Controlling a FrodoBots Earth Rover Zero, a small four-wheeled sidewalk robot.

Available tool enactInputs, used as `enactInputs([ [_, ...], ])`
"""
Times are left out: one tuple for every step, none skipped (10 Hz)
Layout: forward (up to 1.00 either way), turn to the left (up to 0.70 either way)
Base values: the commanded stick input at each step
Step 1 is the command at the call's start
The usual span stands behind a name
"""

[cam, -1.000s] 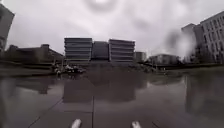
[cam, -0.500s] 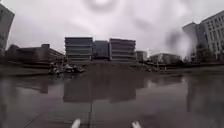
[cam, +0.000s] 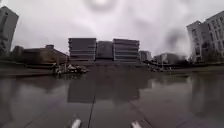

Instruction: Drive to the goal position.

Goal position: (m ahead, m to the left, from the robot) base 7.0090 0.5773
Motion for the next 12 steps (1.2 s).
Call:
enactInputs([
  [0.7,0.0],
  [0.7,0.0],
  [0.7,0.0],
  [0.7,0.0],
  [0.7,0.0],
  [0.7,0.0],
  [0.7,0.0],
  [0.7,0.0],
  [0.7,0.0],
  [0.7,0.0],
  [0.7,0.0],
  [0.7,0.0],
])
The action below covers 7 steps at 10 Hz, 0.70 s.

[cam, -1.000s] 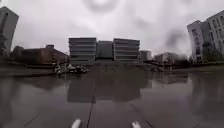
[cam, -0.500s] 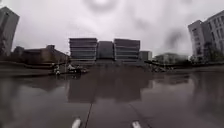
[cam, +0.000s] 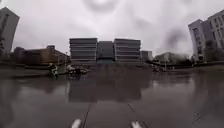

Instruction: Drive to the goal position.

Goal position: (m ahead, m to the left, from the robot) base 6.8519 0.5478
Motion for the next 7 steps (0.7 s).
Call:
enactInputs([
  [0.7,0.0],
  [0.7,0.0],
  [0.7,0.0],
  [0.7,0.0],
  [0.7,0.0],
  [0.7,0.0],
  [0.7,0.0],
])
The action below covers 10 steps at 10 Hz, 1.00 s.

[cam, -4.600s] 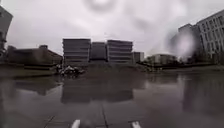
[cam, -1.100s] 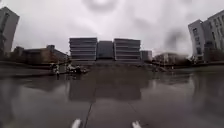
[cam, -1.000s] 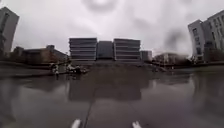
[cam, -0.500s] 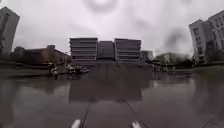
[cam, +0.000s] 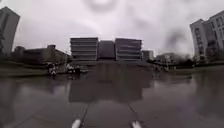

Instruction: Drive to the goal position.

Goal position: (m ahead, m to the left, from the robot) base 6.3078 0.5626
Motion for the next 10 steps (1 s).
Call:
enactInputs([
  [0.7,0.0],
  [0.7,0.0],
  [0.7,0.0],
  [0.7,0.0],
  [0.7,0.0],
  [0.7,0.0],
  [0.7,0.0],
  [0.7,0.0],
  [0.7,0.0],
  [0.7,0.0],
])
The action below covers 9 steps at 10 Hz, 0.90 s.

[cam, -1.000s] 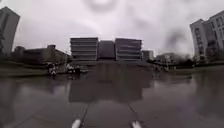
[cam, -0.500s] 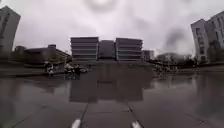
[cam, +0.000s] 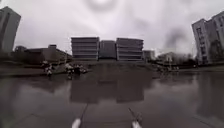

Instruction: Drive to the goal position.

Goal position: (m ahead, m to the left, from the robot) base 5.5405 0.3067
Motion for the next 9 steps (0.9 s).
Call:
enactInputs([
  [0.7,0.0],
  [0.7,0.0],
  [0.7,0.0],
  [0.7,0.0],
  [0.7,0.0],
  [0.7,0.0],
  [0.7,0.0],
  [0.7,0.0],
  [0.7,0.0],
])
